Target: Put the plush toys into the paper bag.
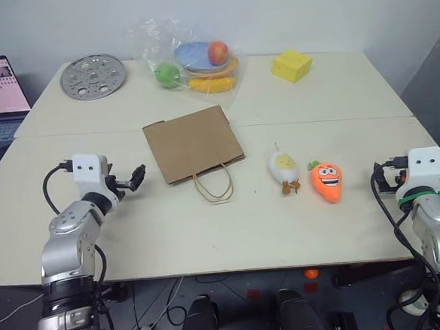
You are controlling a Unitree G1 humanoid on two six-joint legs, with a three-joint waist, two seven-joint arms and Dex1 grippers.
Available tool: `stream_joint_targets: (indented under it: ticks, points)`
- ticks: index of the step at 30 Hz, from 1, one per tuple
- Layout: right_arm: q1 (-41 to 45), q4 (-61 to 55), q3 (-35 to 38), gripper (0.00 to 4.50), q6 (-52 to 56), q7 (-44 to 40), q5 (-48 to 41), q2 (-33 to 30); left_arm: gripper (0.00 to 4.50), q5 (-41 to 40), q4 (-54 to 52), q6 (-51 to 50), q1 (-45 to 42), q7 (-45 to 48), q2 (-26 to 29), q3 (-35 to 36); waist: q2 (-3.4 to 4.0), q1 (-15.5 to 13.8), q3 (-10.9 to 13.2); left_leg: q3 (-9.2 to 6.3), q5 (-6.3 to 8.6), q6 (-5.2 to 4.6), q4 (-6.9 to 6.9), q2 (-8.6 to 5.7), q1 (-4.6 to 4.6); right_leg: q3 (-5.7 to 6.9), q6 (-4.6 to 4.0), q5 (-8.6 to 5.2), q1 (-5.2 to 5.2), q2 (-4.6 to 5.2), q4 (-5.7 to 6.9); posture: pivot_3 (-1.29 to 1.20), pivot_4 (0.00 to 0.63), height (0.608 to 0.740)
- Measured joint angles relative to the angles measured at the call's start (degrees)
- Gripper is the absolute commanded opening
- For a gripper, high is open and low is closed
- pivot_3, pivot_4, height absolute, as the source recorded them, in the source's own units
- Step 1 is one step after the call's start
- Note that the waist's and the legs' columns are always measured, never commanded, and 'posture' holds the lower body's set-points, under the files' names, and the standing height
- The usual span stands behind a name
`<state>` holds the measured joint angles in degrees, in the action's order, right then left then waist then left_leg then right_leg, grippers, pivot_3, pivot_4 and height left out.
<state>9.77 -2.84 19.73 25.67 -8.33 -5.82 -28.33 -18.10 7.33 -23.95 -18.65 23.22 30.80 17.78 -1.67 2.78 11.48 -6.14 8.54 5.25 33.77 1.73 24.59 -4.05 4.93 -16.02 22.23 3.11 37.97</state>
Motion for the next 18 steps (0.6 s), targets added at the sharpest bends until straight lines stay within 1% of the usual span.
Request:
stream_joint_targets:
  ticks: [3, 8, 11, 15, 18]
  points:
    - [0.0, 0.0, 0.0, 4.5, 0.0, -0.1, 0.0, 0.0, 4.48, -0.3, 0.2, -1.0, -0.8, 0.4, 0.6, 0.2, 0.0, 0.0, 0.0, 0.01, 0.0, 0.0, 0.0, 0.0, 0.0, -0.01, 0.0, 0.0, 0.0, 0.0, 0.0, 0.0, 0.15, 0.74]
    - [0.2, 0.0, 0.0, 4.5, 0.0, 0.0, 0.0, 0.0, 4.48, -3.3, -0.2, -2.0, -2.4, 2.2, 0.8, 1.4, 0.0, 0.0, 0.0, 0.01, 0.0, 0.0, 0.0, 0.0, 0.0, -0.01, 0.0, 0.0, 0.0, 0.0, -0.01, 0.0, 0.15, 0.74]
    - [0.3, 0.0, 0.0, 4.5, 0.0, 0.2, 0.0, 0.1, 4.48, -3.5, -0.9, -2.0, -2.1, 3.9, 2.4, 1.3, 0.0, 0.1, 0.0, 0.0, 0.0, 0.0, -0.02, 0.0, 0.01, 0.0, -0.01, 0.01, 0.02, 0.0, 0.0, 0.0, 0.15, 0.74]
    - [0.9, 0.0, -0.5, 4.5, -0.1, -0.3, 0.0, 0.0, 4.48, -4.6, -6.7, -3.2, -2.0, 8.2, 5.1, -0.2, 0.0, 0.1, 0.0, 0.01, 0.0, 0.0, -0.03, 0.0, 0.02, -0.01, -0.01, 0.0, 0.02, 0.0, -0.01, 0.0, 0.15, 0.74]
    - [1.4, -0.8, -0.7, 4.5, -0.2, -2.0, -0.4, -0.5, 4.48, -4.8, -10.4, -4.6, -3.6, 11.8, 7.9, -3.5, 0.0, 0.1, 0.0, 0.01, 0.0, 0.0, -0.02, 0.0, 0.02, -0.01, 0.0, -0.01, 0.02, 0.0, -0.01, 0.0, 0.15, 0.74]
